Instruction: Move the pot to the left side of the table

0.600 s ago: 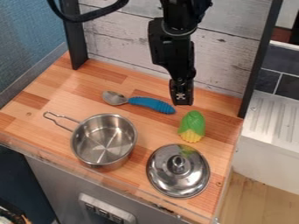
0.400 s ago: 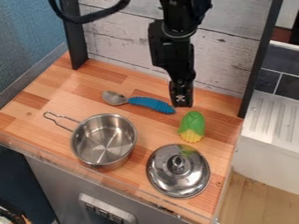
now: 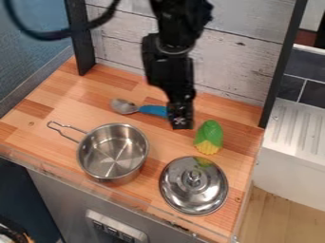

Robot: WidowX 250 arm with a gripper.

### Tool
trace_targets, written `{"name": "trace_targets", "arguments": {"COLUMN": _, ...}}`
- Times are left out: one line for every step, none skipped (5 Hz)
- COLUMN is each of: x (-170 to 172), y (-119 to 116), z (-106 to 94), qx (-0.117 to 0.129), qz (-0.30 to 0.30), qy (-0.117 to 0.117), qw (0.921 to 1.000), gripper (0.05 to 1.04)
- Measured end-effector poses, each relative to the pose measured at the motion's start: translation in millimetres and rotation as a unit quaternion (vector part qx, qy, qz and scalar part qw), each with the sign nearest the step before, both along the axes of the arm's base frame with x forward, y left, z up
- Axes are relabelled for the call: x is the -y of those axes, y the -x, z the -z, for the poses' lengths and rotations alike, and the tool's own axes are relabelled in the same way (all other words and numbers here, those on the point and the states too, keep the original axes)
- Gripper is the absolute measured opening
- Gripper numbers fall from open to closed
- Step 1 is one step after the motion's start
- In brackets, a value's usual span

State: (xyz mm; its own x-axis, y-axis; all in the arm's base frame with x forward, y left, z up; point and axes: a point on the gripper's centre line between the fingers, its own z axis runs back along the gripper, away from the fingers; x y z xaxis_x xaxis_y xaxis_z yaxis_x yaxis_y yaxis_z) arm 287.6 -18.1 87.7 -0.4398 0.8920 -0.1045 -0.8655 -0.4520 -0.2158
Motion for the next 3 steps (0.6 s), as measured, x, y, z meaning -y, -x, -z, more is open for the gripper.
{"name": "trace_targets", "arguments": {"x": -13.7, "y": 22.7, "z": 3.2, "qx": -0.004, "qz": -0.053, "qy": -0.008, "qw": 0.9985, "gripper": 1.001}}
{"name": "trace_targets", "arguments": {"x": -19.3, "y": 43.8, "z": 18.6, "qx": -0.024, "qz": -0.139, "qy": -0.005, "qw": 0.9900, "gripper": 1.001}}
{"name": "trace_targets", "arguments": {"x": -22.8, "y": 53.2, "z": 25.5, "qx": -0.036, "qz": -0.204, "qy": -0.004, "qw": 0.9783, "gripper": 1.001}}
